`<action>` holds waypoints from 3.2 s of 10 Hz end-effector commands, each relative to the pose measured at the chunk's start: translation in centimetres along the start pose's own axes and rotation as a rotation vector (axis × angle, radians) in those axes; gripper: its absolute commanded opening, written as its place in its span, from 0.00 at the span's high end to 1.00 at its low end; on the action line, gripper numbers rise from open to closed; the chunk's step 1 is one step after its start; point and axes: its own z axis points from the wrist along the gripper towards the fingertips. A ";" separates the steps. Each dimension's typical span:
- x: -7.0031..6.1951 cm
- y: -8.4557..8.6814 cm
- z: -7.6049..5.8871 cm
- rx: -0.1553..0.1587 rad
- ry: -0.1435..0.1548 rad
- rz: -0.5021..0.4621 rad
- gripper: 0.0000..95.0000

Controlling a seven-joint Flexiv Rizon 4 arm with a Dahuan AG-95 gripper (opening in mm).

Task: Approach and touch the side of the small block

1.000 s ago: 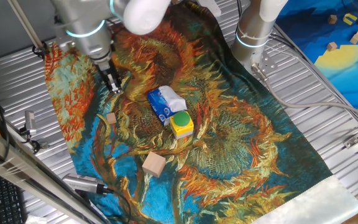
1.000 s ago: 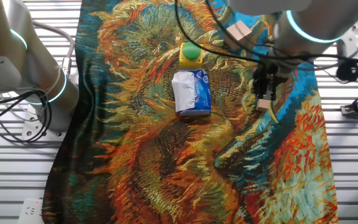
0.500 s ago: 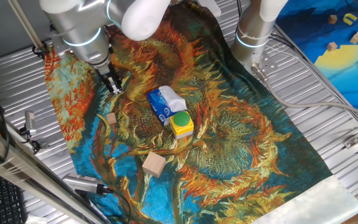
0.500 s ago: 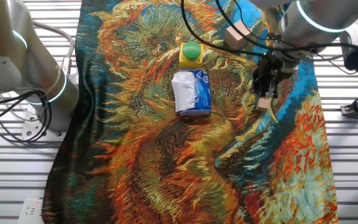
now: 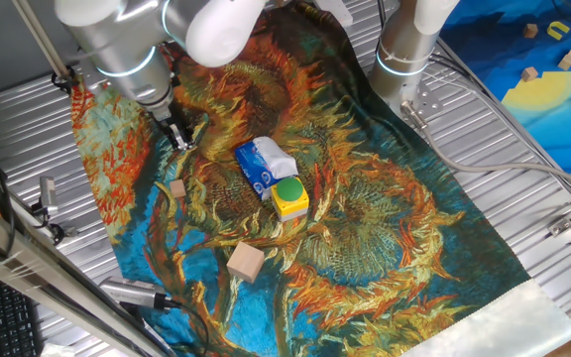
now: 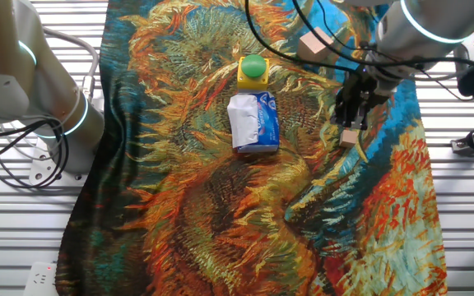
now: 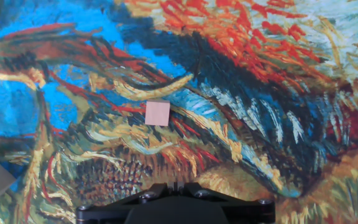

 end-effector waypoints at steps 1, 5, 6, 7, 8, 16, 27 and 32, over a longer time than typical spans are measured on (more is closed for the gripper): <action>-0.3 -0.1 0.2 -0.003 -0.011 -0.029 1.00; -0.1 -1.5 3.8 -0.010 -0.039 -0.014 1.00; 0.0 -1.7 4.6 -0.011 -0.044 -0.009 1.00; 0.0 -1.9 5.8 -0.015 -0.046 -0.008 1.00; 0.0 -1.9 5.8 -0.015 -0.046 -0.008 1.00; -2.4 -2.5 8.7 -0.021 -0.115 0.010 1.00; -6.4 -2.7 10.5 -0.056 -0.145 0.004 1.00; -7.1 -0.1 11.0 -0.057 -0.141 0.040 1.00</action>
